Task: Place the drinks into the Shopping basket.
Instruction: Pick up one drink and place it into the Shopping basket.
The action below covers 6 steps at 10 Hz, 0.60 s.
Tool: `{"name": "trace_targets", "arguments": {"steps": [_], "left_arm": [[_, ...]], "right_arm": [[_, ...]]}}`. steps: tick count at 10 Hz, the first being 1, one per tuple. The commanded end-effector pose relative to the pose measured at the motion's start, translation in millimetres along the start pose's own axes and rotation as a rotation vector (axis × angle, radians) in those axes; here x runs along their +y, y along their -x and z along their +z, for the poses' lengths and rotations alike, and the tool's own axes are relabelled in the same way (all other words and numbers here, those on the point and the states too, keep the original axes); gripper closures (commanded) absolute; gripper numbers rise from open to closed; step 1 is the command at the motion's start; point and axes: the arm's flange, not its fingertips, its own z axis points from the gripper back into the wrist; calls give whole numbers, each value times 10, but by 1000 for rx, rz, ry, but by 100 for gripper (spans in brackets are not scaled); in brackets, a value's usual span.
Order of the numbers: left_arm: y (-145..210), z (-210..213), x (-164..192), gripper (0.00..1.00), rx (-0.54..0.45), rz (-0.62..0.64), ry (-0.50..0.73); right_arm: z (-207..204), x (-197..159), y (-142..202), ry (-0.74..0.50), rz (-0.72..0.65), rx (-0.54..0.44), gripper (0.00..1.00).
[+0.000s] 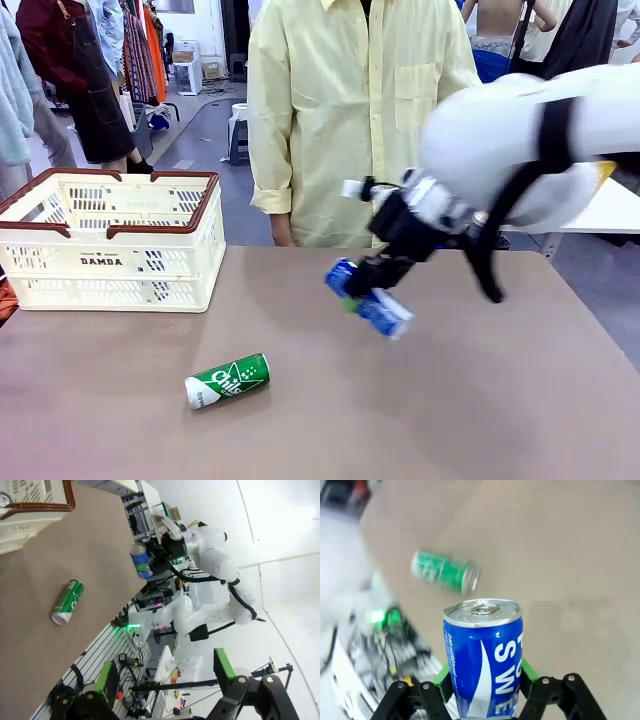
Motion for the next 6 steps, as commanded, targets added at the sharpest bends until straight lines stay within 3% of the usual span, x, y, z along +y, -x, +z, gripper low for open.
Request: {"name": "trace_targets", "arguments": {"steps": [1, 2, 3, 4, 5, 6], "left_arm": [[18, 9, -14, 0, 0, 1, 8], [18, 9, -14, 0, 0, 1, 8], [18, 9, -14, 0, 0, 1, 8], [18, 9, -14, 0, 0, 1, 8], [18, 9, -14, 0, 0, 1, 8], [18, 9, -14, 0, 0, 1, 8]], "right_arm": [[-399, -3, -425, 93, -195, -45, 100], [-446, 43, -395, 121, -223, -74, 100], [-232, 74, -222, 186, -121, -53, 100], [-516, -63, -338, 63, -176, -63, 100], [-551, -68, -341, 107, -170, -65, 100], [-731, -175, -346, 156, -320, -8, 100]]}}
